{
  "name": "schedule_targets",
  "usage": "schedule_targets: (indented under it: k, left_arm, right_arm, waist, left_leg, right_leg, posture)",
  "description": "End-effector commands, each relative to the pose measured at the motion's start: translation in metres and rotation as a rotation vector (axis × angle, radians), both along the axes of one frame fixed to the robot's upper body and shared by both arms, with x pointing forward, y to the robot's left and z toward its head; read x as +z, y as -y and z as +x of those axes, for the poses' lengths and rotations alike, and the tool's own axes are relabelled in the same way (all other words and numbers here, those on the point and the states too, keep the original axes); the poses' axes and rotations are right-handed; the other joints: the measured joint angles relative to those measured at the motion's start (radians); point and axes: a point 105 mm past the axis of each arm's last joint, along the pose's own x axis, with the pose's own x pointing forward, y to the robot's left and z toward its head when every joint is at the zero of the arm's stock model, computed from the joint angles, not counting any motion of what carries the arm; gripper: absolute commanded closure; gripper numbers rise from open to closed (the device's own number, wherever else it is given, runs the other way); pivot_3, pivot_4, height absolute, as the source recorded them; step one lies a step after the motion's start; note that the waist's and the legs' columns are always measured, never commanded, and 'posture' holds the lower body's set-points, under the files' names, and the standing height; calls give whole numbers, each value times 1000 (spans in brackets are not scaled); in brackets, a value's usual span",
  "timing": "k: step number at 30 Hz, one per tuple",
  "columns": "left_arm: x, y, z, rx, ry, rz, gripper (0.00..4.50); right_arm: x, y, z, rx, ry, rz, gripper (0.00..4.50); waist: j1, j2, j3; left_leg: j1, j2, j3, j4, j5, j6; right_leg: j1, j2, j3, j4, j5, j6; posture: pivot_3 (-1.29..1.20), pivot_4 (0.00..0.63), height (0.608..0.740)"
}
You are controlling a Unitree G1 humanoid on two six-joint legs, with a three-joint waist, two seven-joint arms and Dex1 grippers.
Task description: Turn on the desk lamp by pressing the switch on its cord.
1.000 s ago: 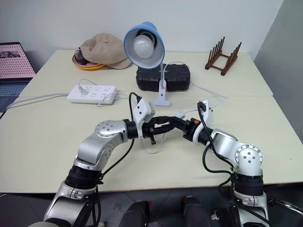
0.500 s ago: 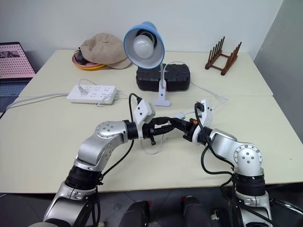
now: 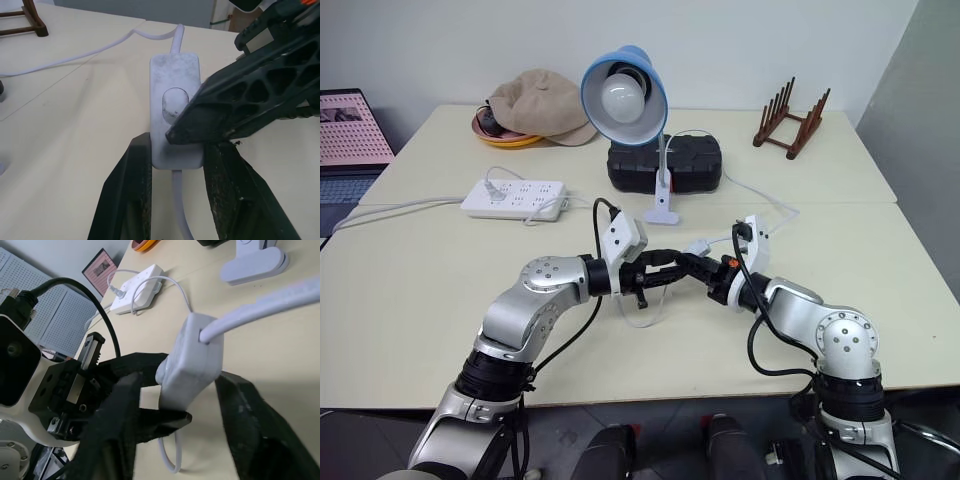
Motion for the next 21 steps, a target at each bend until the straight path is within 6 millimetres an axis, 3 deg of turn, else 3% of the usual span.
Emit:
schedule_targets:
  k: [1, 15, 21]
  left_arm:
    - [17, 1, -3, -24, 63, -28, 3408]
    - [17, 2, -3, -30, 65, -26, 3408]
    - [17, 4, -4, -33, 64, -29, 3408]
  right_arm:
    - [17, 5, -2, -4, 12, 103, 1618]
    - [11, 7, 1, -31, -9, 63, 1618]
    - [8, 4, -1, -8, 9, 16, 3115]
  waist:
    - [0, 0, 0]
    - [0, 0, 0]
    - [0, 0, 0]
  left_leg:
    - [0, 0, 0, 0, 0, 0]
    - [0, 0, 0, 0, 0, 0]
    - [0, 0, 0, 0, 0, 0]
  right_leg:
    - [0, 0, 0, 0, 0, 0]
    - [0, 0, 0, -1, -2, -4]
    - [0, 0, 0, -1, -2, -4]
  posture:
    - [0, 150, 740]
    - [0, 150, 740]
    - [0, 150, 740]
